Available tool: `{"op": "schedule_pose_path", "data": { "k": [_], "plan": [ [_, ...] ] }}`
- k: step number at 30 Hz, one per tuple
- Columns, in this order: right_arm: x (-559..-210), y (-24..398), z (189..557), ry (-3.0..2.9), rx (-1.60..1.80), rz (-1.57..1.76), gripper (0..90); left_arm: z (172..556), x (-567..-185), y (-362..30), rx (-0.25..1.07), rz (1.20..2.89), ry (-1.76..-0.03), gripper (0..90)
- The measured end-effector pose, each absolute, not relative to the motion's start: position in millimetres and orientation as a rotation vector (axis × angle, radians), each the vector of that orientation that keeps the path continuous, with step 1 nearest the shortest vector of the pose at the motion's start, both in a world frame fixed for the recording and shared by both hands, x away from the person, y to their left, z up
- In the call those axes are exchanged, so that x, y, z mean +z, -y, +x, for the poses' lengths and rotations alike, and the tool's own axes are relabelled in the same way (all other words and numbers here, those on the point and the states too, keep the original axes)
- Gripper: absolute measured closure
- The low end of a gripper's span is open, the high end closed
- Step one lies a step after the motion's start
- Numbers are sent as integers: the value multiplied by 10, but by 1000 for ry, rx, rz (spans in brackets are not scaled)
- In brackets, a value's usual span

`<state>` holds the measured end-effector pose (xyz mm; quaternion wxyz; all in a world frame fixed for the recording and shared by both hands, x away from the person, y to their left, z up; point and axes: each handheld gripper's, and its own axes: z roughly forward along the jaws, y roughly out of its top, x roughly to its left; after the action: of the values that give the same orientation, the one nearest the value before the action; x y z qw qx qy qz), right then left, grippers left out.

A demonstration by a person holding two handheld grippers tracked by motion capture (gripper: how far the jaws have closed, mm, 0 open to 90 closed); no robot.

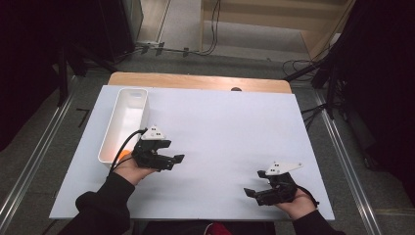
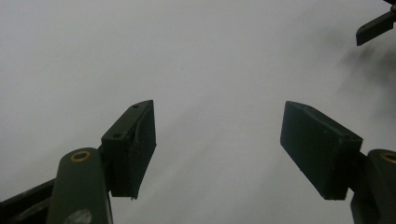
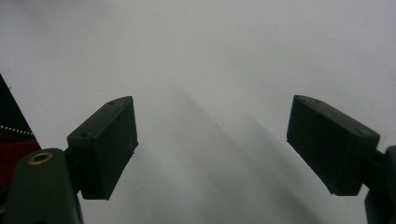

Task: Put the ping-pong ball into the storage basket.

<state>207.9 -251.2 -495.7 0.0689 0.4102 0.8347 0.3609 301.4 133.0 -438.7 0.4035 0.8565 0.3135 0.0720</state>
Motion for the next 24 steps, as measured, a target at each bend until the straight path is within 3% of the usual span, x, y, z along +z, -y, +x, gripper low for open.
{"op": "schedule_pose_path", "data": {
  "k": [24],
  "plan": [
    [-4956, 2512, 2078, -2512, 1088, 1236, 150, 2846, -4578, -1308, 164, 2226, -652, 214]
  ]
}}
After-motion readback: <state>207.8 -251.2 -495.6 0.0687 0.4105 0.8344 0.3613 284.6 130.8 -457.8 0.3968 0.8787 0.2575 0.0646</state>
